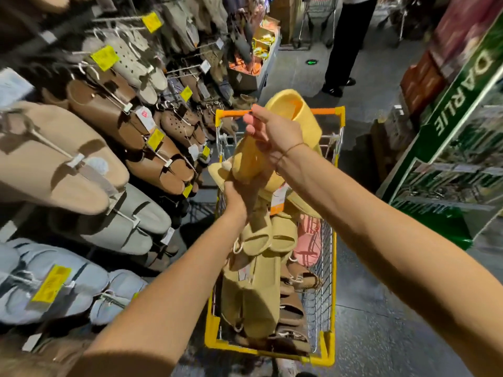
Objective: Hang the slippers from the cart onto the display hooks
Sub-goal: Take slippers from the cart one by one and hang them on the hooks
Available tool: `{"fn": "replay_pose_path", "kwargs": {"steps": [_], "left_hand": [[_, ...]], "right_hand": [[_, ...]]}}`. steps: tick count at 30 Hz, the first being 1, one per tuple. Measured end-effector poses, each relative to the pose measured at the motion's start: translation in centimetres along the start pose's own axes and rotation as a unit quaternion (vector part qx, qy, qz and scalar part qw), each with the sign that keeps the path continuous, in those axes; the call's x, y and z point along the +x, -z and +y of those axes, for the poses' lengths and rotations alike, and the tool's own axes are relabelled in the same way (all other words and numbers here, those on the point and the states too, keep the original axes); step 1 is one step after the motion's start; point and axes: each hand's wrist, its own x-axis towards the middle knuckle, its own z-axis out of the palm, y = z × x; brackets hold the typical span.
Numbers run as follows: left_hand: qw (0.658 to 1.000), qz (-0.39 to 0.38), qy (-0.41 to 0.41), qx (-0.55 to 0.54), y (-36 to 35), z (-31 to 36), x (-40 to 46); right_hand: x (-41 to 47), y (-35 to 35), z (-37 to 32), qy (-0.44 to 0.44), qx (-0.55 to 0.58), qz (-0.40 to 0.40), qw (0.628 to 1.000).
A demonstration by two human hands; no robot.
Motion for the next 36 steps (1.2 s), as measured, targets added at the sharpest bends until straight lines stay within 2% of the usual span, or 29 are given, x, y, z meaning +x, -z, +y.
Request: {"fn": "replay_pose_path", "kwargs": {"steps": [3,5,8,11,12,13,15,16,17,19,20,22,25,29,36], "left_hand": [[0.996,0.037,-0.048,0.061,2.7,1.8,0.3],[0.994,0.070,-0.034,0.082,4.9,2.8,0.5],[0.987,0.098,-0.048,0.122,8.1,3.7,0.2],[0.991,0.085,-0.072,0.073,11.3,4.3,-0.6],[0.991,0.079,-0.081,0.067,12.3,4.5,-1.0],[0.991,0.078,-0.089,0.067,13.6,4.7,-1.3],[0.991,0.075,-0.097,0.052,16.0,5.3,-2.7],[0.992,0.067,-0.099,0.039,17.2,5.7,-3.7],[0.993,0.058,-0.101,0.031,18.4,6.0,-4.4],[0.992,0.052,-0.108,0.034,20.7,6.7,-6.0],[0.992,0.051,-0.112,0.040,21.8,7.0,-6.8],[0.989,0.059,-0.126,0.040,24.1,7.6,-8.6],[0.982,0.112,-0.147,0.025,28.1,8.3,-11.5],[0.970,0.189,-0.154,0.012,34.3,10.0,-16.8],[0.937,0.259,-0.233,-0.007,44.6,13.9,-28.1]], "right_hand": [[-0.9,-1.7,0.9,-0.016,-0.046,-0.018,0.999],[-2.1,-2.6,1.4,-0.022,-0.055,-0.050,0.997],[-4.8,-4.0,1.8,-0.038,-0.056,-0.140,0.988],[-6.8,-4.5,1.5,-0.043,-0.128,-0.243,0.961],[-7.3,-4.2,1.1,-0.002,-0.191,-0.251,0.949],[-7.7,-3.8,0.7,0.076,-0.259,-0.238,0.933],[-7.5,-2.5,0.1,0.267,-0.348,-0.164,0.883],[-6.9,-1.9,0.1,0.319,-0.376,-0.127,0.861],[-6.7,-1.7,0.4,0.322,-0.404,-0.119,0.848],[-6.4,-1.9,1.5,0.223,-0.447,-0.186,0.846],[-6.3,-2.3,2.4,0.169,-0.449,-0.233,0.846],[-6.5,-3.7,4.2,0.131,-0.422,-0.290,0.849],[-8.5,-7.0,6.7,0.147,-0.365,-0.314,0.864],[-13.6,-12.7,9.1,0.159,-0.300,-0.370,0.865],[-23.8,-23.5,11.5,0.157,-0.238,-0.495,0.821]]}}
